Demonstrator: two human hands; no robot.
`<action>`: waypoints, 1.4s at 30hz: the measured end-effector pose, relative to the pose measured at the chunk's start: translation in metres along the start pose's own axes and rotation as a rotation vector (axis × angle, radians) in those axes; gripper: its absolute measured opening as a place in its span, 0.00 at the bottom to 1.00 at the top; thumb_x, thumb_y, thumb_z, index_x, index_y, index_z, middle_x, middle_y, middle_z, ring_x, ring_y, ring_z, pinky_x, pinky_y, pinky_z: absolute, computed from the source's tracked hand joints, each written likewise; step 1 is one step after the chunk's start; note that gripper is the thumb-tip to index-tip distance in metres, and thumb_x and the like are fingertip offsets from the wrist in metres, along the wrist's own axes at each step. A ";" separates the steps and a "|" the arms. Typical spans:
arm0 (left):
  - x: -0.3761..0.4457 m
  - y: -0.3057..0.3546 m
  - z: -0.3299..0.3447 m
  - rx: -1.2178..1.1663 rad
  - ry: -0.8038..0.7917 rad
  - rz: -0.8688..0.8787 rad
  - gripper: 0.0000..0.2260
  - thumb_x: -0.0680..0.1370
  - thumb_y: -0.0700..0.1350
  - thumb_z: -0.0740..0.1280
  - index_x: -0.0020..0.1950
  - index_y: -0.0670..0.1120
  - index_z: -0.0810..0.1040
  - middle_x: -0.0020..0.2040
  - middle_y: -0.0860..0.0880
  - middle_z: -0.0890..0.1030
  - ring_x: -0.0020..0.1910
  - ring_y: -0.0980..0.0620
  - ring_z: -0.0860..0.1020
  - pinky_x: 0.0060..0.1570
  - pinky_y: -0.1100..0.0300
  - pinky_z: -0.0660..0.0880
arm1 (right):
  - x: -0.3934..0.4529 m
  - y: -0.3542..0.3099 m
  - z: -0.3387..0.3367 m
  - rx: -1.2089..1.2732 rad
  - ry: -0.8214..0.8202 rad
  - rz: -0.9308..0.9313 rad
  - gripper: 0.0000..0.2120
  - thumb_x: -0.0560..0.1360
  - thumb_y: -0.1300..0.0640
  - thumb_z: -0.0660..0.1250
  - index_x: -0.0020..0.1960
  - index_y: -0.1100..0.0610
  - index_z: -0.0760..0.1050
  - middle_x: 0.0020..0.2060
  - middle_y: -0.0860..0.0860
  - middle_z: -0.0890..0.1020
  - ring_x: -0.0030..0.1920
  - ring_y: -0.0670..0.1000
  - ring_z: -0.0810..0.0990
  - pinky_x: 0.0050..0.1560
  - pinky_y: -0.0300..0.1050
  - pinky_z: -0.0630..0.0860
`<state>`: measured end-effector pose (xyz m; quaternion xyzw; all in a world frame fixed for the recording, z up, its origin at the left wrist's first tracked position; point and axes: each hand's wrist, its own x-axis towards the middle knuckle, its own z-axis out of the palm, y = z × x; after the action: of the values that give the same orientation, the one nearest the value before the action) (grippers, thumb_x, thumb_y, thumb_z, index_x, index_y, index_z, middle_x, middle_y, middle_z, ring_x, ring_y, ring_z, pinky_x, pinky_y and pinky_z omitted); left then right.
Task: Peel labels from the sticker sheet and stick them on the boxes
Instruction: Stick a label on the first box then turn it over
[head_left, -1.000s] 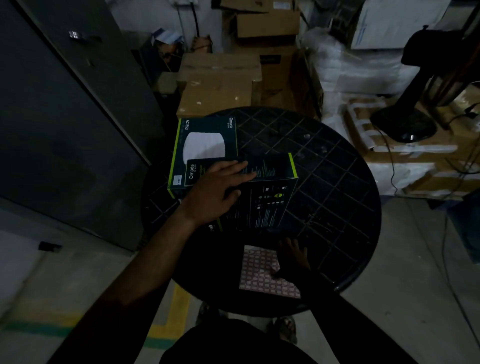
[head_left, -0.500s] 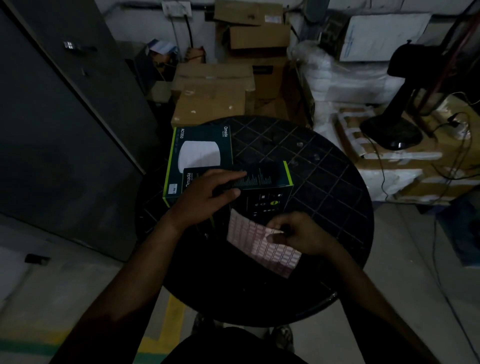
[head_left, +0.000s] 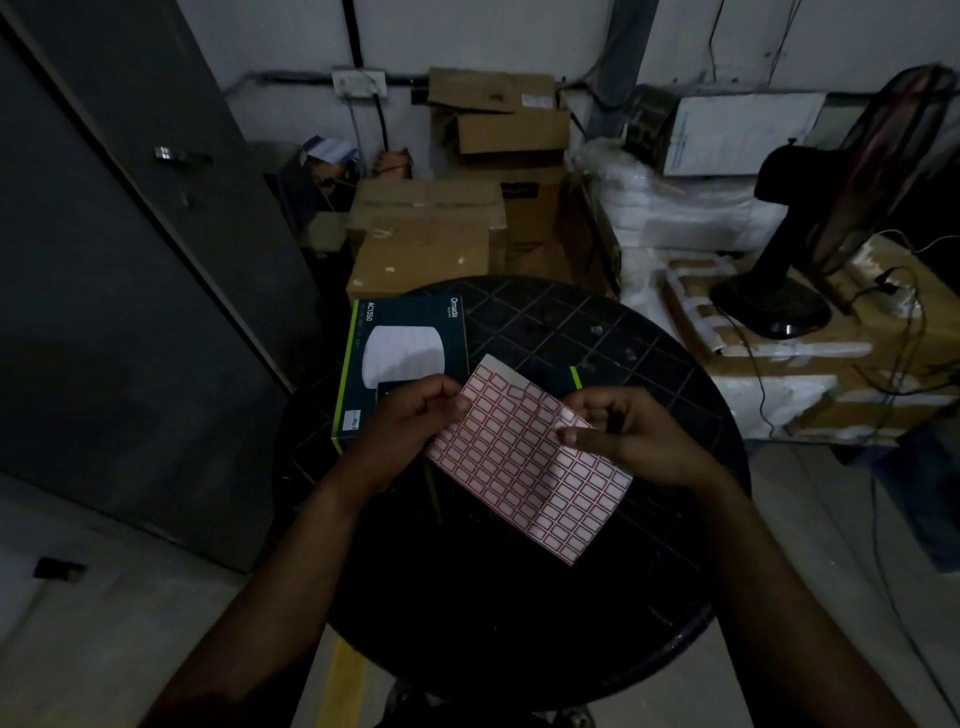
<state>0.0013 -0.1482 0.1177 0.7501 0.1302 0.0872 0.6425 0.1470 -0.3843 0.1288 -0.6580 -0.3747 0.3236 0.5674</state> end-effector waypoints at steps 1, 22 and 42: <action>0.000 0.000 0.000 -0.023 0.013 -0.015 0.07 0.81 0.43 0.64 0.50 0.42 0.81 0.46 0.46 0.84 0.46 0.49 0.81 0.51 0.48 0.76 | 0.001 0.001 0.001 0.009 -0.003 0.009 0.10 0.74 0.64 0.71 0.54 0.65 0.81 0.50 0.59 0.86 0.51 0.59 0.85 0.53 0.50 0.82; 0.005 0.006 0.005 -0.009 0.077 -0.050 0.06 0.80 0.40 0.65 0.51 0.45 0.82 0.47 0.42 0.85 0.50 0.38 0.82 0.54 0.38 0.77 | 0.045 -0.008 0.068 -0.696 0.328 -0.221 0.13 0.71 0.59 0.76 0.54 0.49 0.81 0.50 0.45 0.83 0.50 0.44 0.81 0.51 0.36 0.77; 0.003 0.009 0.004 -0.066 0.070 -0.020 0.10 0.80 0.38 0.65 0.44 0.47 0.84 0.41 0.50 0.85 0.43 0.54 0.83 0.44 0.60 0.78 | 0.047 -0.014 0.079 -0.694 0.381 -0.152 0.09 0.71 0.56 0.77 0.50 0.46 0.83 0.45 0.44 0.86 0.46 0.41 0.83 0.48 0.40 0.80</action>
<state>0.0065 -0.1524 0.1254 0.7236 0.1573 0.1112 0.6628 0.1018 -0.3030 0.1308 -0.8292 -0.3973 0.0071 0.3930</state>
